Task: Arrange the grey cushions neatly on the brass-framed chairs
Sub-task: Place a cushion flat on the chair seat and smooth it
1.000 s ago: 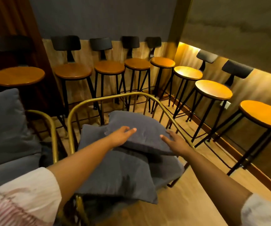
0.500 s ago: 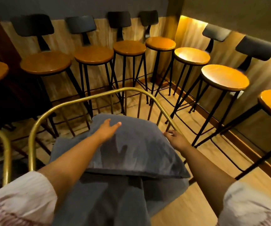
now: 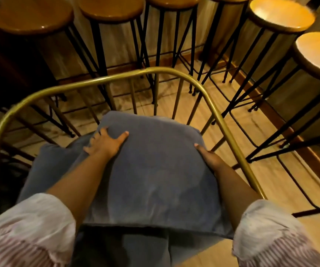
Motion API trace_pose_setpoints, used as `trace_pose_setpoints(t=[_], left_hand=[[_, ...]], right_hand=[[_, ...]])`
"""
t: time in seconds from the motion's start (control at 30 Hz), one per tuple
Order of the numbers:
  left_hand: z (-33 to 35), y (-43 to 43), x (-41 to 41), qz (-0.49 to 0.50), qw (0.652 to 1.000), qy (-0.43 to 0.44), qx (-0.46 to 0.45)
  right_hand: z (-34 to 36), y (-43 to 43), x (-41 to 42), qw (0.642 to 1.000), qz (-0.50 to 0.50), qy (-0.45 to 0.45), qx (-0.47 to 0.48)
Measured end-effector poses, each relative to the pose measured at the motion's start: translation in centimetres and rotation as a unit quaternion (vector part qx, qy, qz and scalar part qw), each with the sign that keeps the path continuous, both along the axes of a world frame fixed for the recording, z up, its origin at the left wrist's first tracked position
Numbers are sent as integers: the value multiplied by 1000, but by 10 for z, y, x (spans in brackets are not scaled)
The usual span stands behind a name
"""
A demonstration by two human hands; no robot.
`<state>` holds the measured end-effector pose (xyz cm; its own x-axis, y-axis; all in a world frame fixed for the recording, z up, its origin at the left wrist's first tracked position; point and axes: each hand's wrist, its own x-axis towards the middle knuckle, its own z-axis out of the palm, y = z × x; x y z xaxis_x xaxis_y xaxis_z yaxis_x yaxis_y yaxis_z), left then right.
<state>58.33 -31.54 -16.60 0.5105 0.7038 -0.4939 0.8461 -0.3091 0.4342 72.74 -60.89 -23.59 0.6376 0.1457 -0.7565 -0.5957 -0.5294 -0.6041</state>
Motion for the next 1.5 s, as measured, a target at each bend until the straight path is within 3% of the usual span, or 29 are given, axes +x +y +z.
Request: trace_pose_setpoints(t=[0.1, 0.23, 0.4, 0.63, 1.03, 1.27, 1.5], left_hand=[[-7, 13, -1, 13, 1000, 0, -20], [0, 22, -2, 74, 988, -21, -131], [22, 14, -5, 103, 979, -62, -164], [76, -7, -55, 153, 966, -171, -115], [199, -54, -252, 213, 917, -332, -56], [235, -65, -375, 273, 900, -340, 14], [233, -23, -485, 347, 866, -360, 24]], right_hand=[[4, 2, -5, 999, 7, 17, 43], [-4, -5, -6, 998, 13, 39, 56], [25, 1, -21, 998, -31, -23, 44], [94, -9, -36, 986, -36, -119, 107], [230, -6, -148, 945, 79, -249, 198], [259, 41, -231, 924, 152, -255, 240], [262, 125, -323, 903, 229, -262, 253]])
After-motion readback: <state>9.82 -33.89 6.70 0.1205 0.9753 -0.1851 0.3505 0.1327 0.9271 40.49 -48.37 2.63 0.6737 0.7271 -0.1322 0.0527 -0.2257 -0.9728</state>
